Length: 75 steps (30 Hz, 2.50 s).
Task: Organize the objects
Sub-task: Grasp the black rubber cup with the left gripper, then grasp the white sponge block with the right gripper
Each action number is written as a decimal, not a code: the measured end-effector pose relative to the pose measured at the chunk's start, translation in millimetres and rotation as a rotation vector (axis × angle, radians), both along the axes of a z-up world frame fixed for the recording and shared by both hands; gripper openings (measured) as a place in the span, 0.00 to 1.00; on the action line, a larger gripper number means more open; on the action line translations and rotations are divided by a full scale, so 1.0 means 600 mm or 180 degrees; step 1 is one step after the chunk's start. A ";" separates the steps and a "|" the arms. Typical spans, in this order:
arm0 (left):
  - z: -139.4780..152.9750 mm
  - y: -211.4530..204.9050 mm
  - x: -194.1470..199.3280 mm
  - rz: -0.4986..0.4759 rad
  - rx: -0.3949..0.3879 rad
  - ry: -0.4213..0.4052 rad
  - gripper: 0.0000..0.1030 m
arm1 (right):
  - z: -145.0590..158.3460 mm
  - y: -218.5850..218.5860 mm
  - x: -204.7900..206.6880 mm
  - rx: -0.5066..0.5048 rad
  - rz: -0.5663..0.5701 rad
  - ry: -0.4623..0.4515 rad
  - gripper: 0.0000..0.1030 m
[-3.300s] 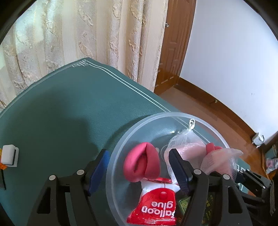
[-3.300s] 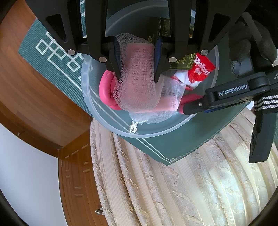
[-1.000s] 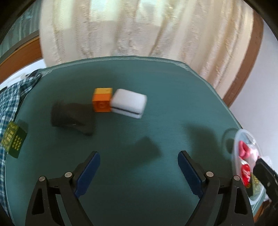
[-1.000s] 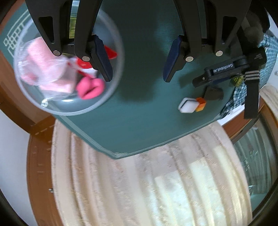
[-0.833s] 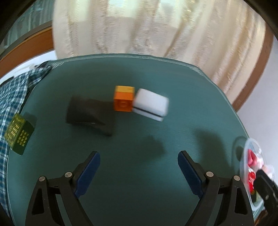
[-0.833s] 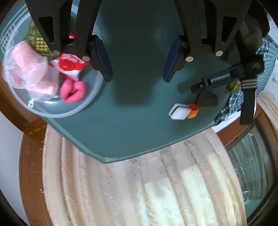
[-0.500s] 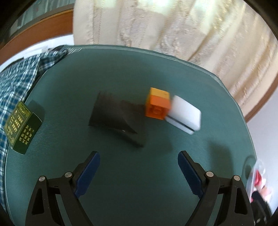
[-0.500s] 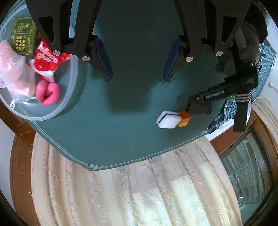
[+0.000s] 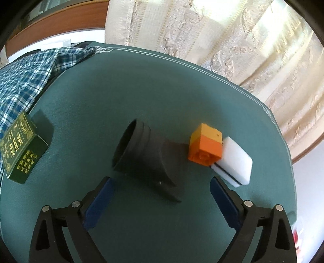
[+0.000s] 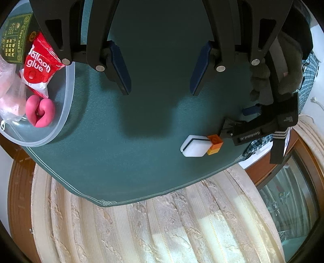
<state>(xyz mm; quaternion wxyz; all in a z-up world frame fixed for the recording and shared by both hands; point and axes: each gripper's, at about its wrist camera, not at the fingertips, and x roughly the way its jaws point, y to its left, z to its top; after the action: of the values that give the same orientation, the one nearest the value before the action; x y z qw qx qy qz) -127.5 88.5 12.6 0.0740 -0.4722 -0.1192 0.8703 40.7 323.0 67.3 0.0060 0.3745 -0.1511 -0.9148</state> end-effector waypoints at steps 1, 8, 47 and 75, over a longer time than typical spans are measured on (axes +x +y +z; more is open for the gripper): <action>-0.001 0.000 -0.003 0.0018 -0.0003 0.0002 0.95 | 0.000 0.000 0.000 0.0002 -0.0001 -0.0002 0.60; -0.002 -0.024 -0.030 0.0180 -0.0064 0.0037 0.95 | -0.012 0.002 -0.005 -0.0006 -0.0018 -0.0047 0.60; -0.025 0.013 -0.060 -0.0258 -0.0968 0.0254 0.97 | -0.030 0.002 -0.008 -0.0012 -0.0043 -0.0131 0.60; 0.007 -0.035 0.021 -0.0200 -0.0839 0.0614 0.84 | -0.026 -0.084 -0.225 0.0339 0.0503 -0.0067 0.63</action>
<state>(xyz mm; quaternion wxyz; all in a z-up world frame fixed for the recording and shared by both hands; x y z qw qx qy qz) -114.9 67.7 16.9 0.0497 -0.3956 0.0186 0.9169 -94.1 272.5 51.7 0.0565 0.3947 -0.0722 -0.9142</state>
